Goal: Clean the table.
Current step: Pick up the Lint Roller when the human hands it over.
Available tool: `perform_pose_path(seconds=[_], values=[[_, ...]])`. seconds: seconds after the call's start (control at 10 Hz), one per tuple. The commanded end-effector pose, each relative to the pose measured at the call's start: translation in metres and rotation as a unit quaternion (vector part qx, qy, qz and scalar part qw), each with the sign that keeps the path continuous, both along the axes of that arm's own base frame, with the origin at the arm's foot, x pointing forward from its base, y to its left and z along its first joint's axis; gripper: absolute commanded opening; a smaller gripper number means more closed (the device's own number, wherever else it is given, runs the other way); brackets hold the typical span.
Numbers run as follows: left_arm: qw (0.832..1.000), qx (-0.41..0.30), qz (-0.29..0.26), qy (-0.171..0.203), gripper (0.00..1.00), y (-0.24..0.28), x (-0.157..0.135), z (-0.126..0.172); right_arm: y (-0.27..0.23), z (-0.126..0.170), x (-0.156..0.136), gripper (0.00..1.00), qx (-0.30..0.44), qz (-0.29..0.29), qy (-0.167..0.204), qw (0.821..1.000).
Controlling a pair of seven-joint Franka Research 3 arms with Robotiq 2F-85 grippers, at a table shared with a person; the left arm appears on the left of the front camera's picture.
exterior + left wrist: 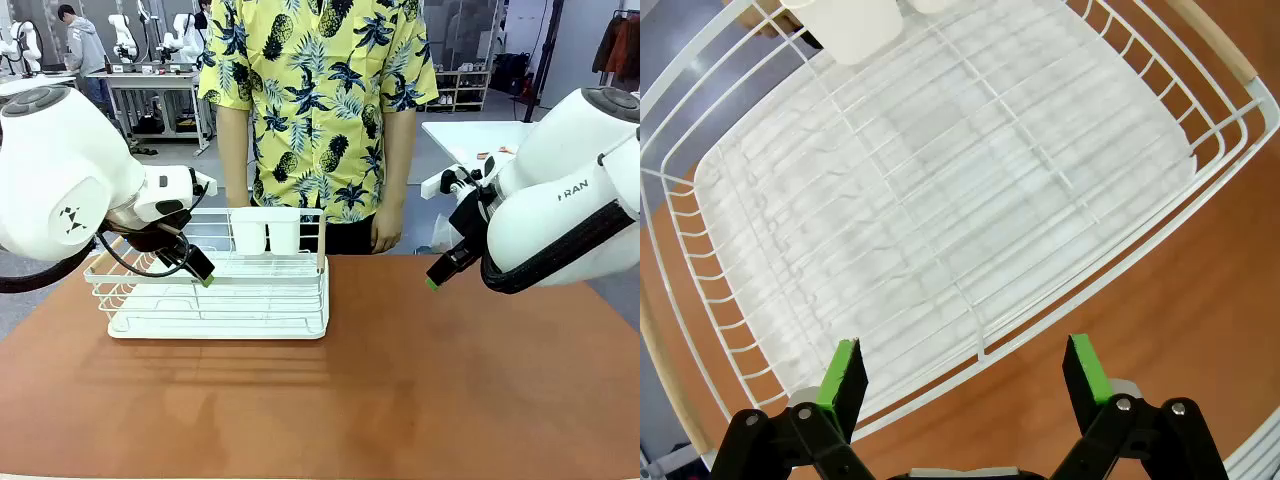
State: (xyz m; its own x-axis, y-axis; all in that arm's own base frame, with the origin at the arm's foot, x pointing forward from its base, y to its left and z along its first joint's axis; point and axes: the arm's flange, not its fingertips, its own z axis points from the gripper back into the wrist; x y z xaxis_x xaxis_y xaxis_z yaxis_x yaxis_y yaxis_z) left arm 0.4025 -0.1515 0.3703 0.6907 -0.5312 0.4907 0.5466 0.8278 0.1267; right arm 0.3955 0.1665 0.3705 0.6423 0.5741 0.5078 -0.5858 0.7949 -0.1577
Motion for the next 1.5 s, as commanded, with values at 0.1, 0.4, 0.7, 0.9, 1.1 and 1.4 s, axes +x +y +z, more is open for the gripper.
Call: perform_pose_path(seconds=[0.1, 0.4, 0.7, 0.9, 1.1, 1.4], values=[[1.000, -0.001, 0.001, -0.003, 1.00, 0.000, 0.001, 0.002, 0.000, 0.000, 0.000, 1.00, 0.000, 0.000, 0.000, 1.000], [1.000, -0.001, 0.001, -0.003, 1.00, 0.000, 0.001, 0.002, 0.000, 0.000, 0.000, 1.00, 0.000, 0.000, 0.000, 1.000], [1.000, -0.001, 0.001, -0.003, 1.00, 0.000, 0.001, 0.002, 0.000, 0.000, 0.000, 1.00, 0.000, 0.000, 0.000, 1.000], [1.000, -0.001, 0.001, -0.003, 1.00, 0.000, 0.001, 0.002, 0.000, 0.000, 0.000, 1.00, 0.000, 0.000, 0.000, 1.000], [0.999, -0.044, -0.001, 0.019, 1.00, 0.008, 0.012, 0.036, -0.010, 0.037, 0.003, 1.00, 0.041, -0.006, 0.000, 0.999], [0.922, -0.319, 0.014, 0.219, 1.00, 0.112, 0.022, 0.132, -0.099, 0.130, 0.013, 1.00, 0.312, -0.001, 0.164, 0.936]])
